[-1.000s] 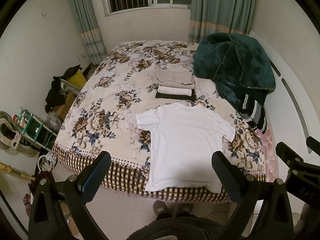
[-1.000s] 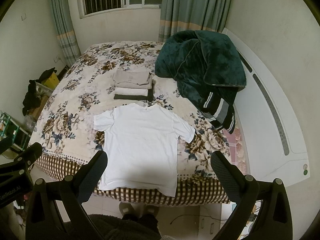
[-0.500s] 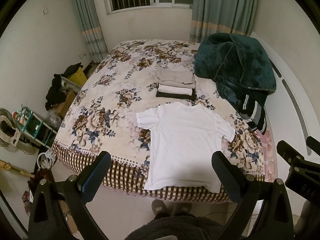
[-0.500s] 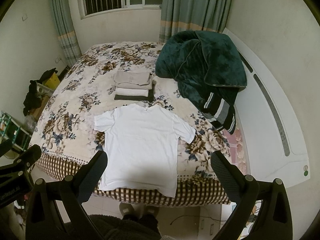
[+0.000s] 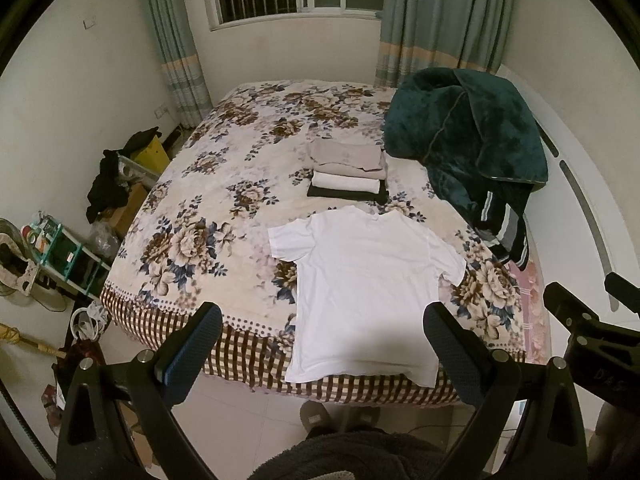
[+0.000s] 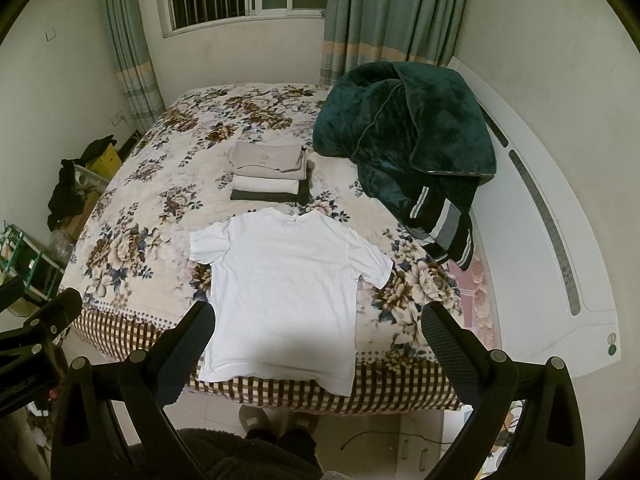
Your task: Fold small clothes
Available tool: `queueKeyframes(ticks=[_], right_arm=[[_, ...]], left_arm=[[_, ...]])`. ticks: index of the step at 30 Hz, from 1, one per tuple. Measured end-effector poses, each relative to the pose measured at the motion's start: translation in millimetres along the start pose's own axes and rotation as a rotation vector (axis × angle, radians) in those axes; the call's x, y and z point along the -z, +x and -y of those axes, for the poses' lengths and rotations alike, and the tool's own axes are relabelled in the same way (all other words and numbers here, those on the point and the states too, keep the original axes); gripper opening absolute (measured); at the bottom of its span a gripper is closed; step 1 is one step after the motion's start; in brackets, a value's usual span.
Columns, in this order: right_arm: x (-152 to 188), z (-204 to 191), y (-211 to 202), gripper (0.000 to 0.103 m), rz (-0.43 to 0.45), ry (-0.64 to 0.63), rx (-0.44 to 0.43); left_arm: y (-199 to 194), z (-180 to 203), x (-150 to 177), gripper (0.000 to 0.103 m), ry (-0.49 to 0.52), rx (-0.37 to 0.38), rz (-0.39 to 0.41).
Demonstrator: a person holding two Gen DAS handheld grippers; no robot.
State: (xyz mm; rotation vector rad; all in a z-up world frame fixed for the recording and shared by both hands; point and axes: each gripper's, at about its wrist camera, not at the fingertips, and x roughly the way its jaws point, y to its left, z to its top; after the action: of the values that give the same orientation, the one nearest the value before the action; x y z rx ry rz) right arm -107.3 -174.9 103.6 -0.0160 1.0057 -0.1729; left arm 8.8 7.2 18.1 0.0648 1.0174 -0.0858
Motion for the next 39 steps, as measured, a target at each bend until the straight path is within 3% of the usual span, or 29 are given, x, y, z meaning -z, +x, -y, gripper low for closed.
queueKeyframes(ticks=[4, 7, 10, 13, 19, 27, 34, 36, 39], right_arm=[[2, 2, 2, 0.103, -0.001, 0.004, 0.0], [-4, 1, 5, 0.103, -0.012, 0.022, 0.009], [-12, 6, 23, 0.103, -0.043, 0.072, 0.022], [-14, 22, 67, 0.103, -0.082, 0.152, 0.057], [8, 92, 203, 0.103, -0.206, 0.4, 0.129], [66, 210, 439, 0.103, -0.403, 0.747, 0.086], [140, 261, 642, 0.103, -0.468, 1.245, -0.161], [156, 262, 684, 0.103, -0.465, 1.368, -0.227], [164, 257, 727, 0.101, -0.437, 1.441, -0.274]], left_arm=[[7, -3, -2, 0.103, 0.004, 0.005, 0.003], [22, -5, -6, 0.103, 0.018, -0.031, 0.05], [54, -4, -11, 0.103, 0.053, -0.076, 0.079], [100, -4, -19, 0.103, 0.063, -0.053, 0.056], [225, 18, -23, 0.103, 0.081, -0.104, -0.082], [406, 55, -18, 0.103, 0.029, -0.206, -0.32], [547, 58, 11, 0.103, -0.046, -0.249, -0.487], [573, 57, 17, 0.103, -0.058, -0.251, -0.512], [600, 54, 19, 0.103, -0.083, -0.239, -0.527]])
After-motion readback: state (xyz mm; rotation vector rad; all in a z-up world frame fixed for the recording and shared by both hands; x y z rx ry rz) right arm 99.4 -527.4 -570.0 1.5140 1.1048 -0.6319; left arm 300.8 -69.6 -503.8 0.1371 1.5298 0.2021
